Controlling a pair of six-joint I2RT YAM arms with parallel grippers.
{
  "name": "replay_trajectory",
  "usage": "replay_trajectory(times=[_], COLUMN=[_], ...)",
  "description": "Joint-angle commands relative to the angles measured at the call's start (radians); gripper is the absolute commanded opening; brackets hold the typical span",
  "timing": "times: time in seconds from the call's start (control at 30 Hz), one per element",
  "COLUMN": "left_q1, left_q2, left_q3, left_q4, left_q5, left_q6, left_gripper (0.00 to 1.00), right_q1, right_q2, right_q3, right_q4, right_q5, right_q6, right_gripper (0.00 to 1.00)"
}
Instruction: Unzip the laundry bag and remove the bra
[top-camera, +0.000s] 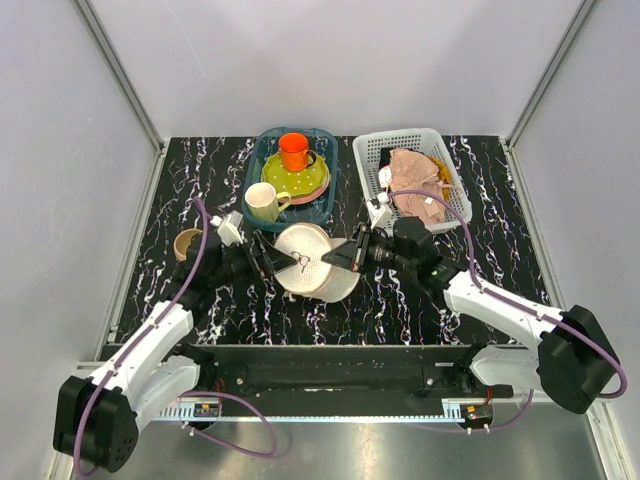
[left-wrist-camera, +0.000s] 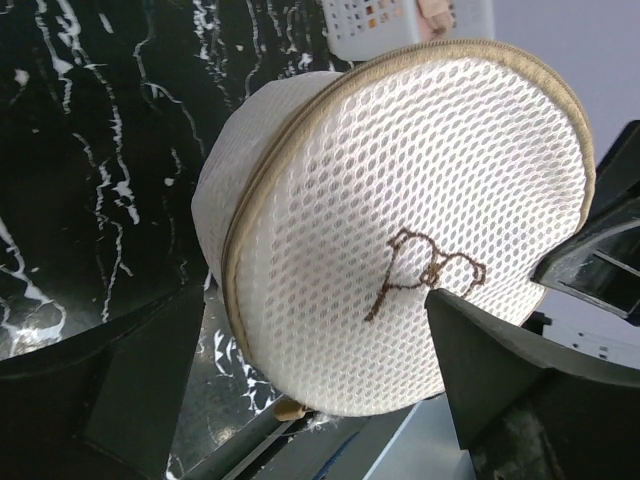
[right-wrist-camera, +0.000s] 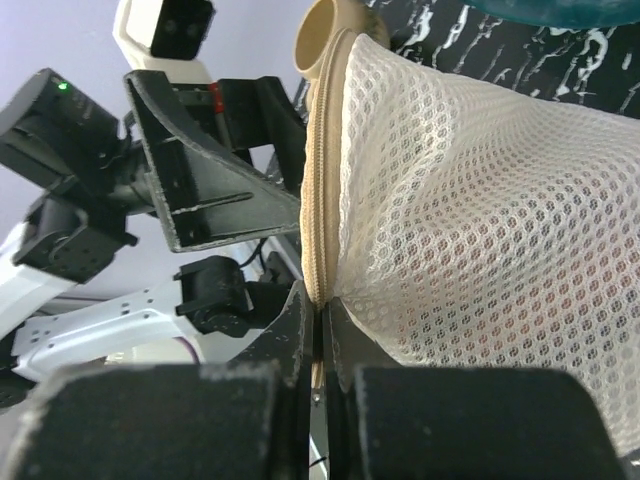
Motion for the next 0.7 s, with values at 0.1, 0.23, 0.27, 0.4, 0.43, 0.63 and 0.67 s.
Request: replay_trajectory(times=[0.1, 0.23, 0.27, 0.4, 0.43, 0.63, 0.67], left_q1=[0.010, 0.010, 0.010, 0.010, 0.008, 0.007, 0.007], left_q2=[0.022, 0.026, 0.027, 0.035, 0.036, 0.026, 0.019], left_q3=[-0.042, -0.031, -0.025, -0.003, 0.004, -0.003, -0.011], left_q4=[0.250, 0.246, 0.240, 0.169, 0.154, 0.103, 0.104], left_q5=[0.125, 0.124, 0.121, 0.092, 0.075, -0.015, -0.034], left_q6=[-0.099, -0.102, -0.101, -0.076, -0.064, -0.096, -0.108], left_gripper=[0.77, 0.53, 0.47, 0.18, 0.11, 0.00, 0.00], right_q1=[-0.060, -0.108, -0.119, -0.126, -0.125, -0.126, -0.126], right_q2=[0.023, 0.089, 0.112, 0.144, 0.144, -0.012, -0.067], right_q3=[-0.038, -0.067, -0.070, -0.045, -0.031, 0.028, 0.025], right_q4=[0.209, 0.309, 0.317, 0.265, 0.175, -0.202, -0.237], right_q5=[-0.177, -0.219, -0.220, -0.186, -0.168, 0.128, 0.207], right_q6=[0.100, 0.177, 0.191, 0.183, 0.164, 0.038, 0.027], right_gripper=[0.00, 0.00, 0.00, 0.09, 0.39, 0.82, 0.83])
